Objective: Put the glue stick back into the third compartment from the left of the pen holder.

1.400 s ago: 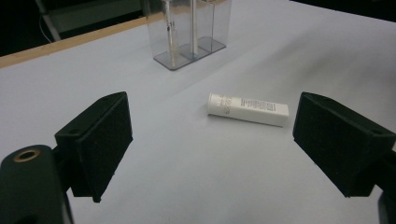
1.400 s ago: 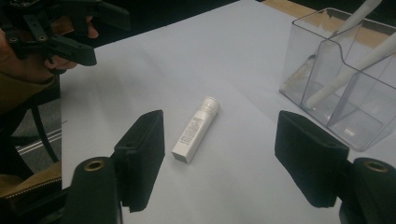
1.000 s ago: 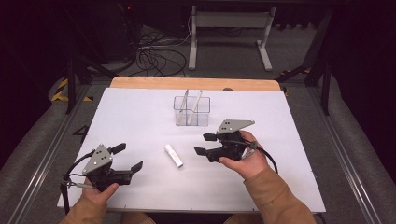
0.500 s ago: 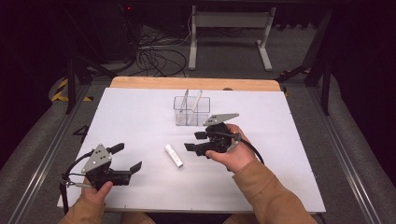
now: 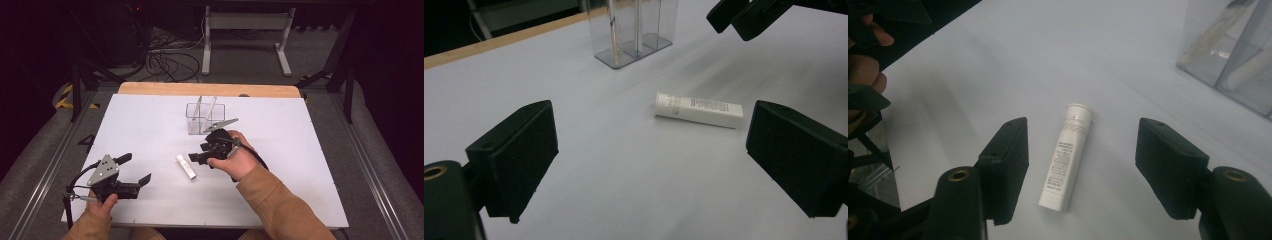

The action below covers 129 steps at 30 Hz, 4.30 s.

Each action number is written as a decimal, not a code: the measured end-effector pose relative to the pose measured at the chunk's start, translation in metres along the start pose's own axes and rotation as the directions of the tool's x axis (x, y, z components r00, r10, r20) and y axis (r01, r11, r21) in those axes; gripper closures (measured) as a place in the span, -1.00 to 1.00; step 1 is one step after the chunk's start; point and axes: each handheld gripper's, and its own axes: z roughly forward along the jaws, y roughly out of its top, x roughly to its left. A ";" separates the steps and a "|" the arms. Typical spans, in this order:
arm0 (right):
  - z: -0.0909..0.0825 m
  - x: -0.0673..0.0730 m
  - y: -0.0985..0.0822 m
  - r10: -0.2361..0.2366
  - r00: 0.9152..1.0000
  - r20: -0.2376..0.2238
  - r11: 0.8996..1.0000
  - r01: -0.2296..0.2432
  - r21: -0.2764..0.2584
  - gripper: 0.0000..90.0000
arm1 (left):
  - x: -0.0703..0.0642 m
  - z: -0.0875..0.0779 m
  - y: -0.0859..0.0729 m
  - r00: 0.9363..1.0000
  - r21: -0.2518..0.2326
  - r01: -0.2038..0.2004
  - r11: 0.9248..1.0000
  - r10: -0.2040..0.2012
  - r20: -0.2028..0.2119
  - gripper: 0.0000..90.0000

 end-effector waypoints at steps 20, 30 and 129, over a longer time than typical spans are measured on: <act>0.042 0.009 0.008 0.005 1.000 0.031 0.992 -0.009 0.123 -0.11 | -0.001 0.001 0.000 1.000 0.010 -0.008 1.000 0.008 -0.003 -0.84; 0.059 0.012 0.006 -0.004 0.998 0.058 0.987 -0.005 0.163 -0.08 | -0.001 0.001 -0.001 1.000 0.011 -0.007 1.000 0.007 -0.003 -0.84; 0.015 0.031 0.030 -0.084 0.989 0.123 0.988 0.099 -0.122 0.50 | -0.002 0.004 -0.001 1.000 0.021 -0.016 1.000 0.016 -0.004 -0.85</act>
